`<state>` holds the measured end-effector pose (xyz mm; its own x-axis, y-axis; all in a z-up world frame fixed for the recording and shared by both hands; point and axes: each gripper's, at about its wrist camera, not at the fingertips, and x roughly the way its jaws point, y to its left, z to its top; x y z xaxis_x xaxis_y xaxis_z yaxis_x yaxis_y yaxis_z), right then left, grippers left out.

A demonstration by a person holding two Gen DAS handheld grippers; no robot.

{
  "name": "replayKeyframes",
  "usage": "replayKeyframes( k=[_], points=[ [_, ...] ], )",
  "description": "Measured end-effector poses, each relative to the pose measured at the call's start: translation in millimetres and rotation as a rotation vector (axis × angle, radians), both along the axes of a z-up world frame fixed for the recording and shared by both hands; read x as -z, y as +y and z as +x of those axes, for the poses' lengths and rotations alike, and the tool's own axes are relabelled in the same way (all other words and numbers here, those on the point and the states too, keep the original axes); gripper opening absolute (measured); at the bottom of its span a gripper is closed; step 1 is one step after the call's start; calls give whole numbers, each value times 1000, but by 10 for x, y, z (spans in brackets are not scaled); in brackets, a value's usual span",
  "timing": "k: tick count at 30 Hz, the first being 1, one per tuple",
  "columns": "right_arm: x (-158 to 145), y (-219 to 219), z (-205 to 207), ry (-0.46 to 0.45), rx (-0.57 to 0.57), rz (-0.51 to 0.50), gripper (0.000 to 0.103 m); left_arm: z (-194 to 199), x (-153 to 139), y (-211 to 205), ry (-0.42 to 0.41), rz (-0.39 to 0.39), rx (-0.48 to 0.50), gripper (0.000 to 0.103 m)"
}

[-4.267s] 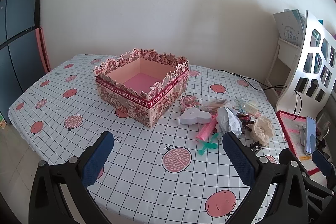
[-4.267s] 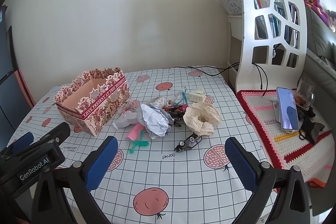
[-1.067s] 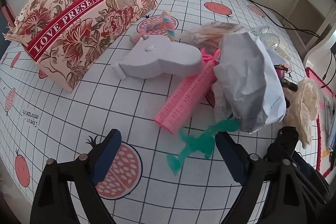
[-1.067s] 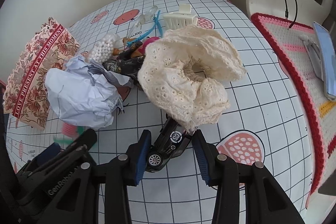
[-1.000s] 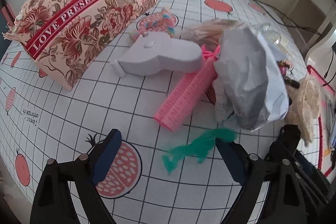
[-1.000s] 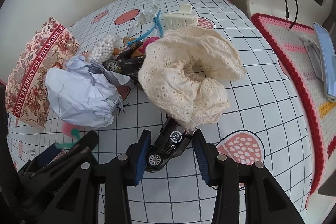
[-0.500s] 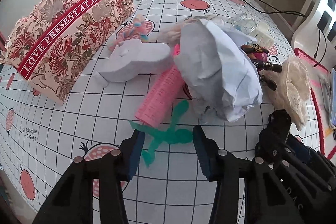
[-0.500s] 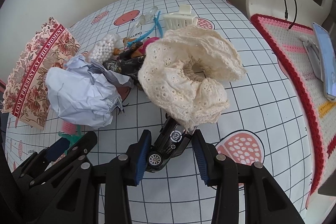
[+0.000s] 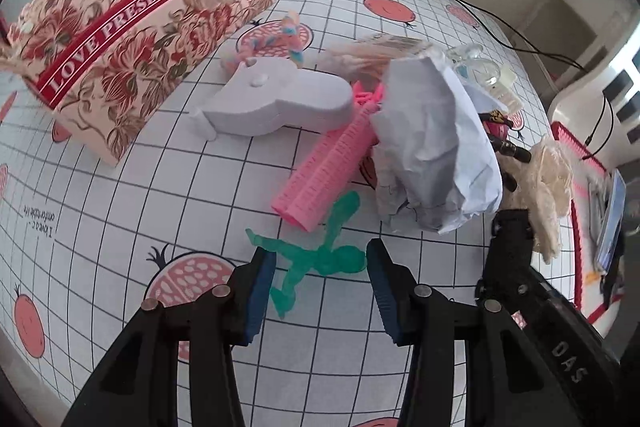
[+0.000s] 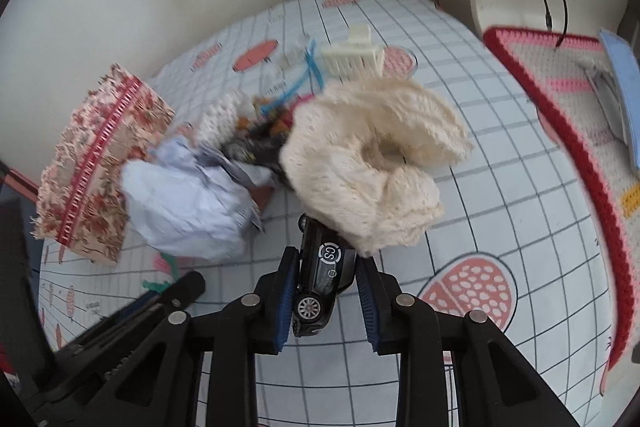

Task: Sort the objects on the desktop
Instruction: 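Close the left tool on the green figure while the right tool lifts the black car, then carry the green figure and black car over the pink box and release both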

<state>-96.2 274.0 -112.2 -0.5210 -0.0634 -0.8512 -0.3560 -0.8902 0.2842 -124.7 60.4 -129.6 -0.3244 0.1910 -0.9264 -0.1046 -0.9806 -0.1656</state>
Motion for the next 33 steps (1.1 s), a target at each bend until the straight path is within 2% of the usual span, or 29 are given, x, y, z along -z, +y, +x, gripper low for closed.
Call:
replayKeyframes(
  k=[4, 9, 16, 19, 23, 27, 33],
  points=[
    [-203, -10, -9, 76, 9, 21, 31, 36, -82, -78, 7, 22, -18, 49],
    [-589, 6, 56, 199, 19, 55, 31, 116, -325, -197, 63, 67, -29, 49],
    [-1223, -60, 167, 397, 22, 73, 31, 35, -874, -194, 214, 156, -63, 49],
    [-1419, -90, 145, 450, 15, 88, 31, 21, -1135, -226, 284, 195, -81, 49],
    [-1581, -94, 49, 489, 10, 81, 31, -98, -1392, -207, 353, 218, -106, 49],
    [-1652, -113, -61, 517, 3, 65, 31, -187, -1543, -217, 383, 246, -129, 49],
    [-1615, -136, -260, 530, -11, 58, 31, -407, -1583, -246, 418, 261, -162, 49]
  ],
)
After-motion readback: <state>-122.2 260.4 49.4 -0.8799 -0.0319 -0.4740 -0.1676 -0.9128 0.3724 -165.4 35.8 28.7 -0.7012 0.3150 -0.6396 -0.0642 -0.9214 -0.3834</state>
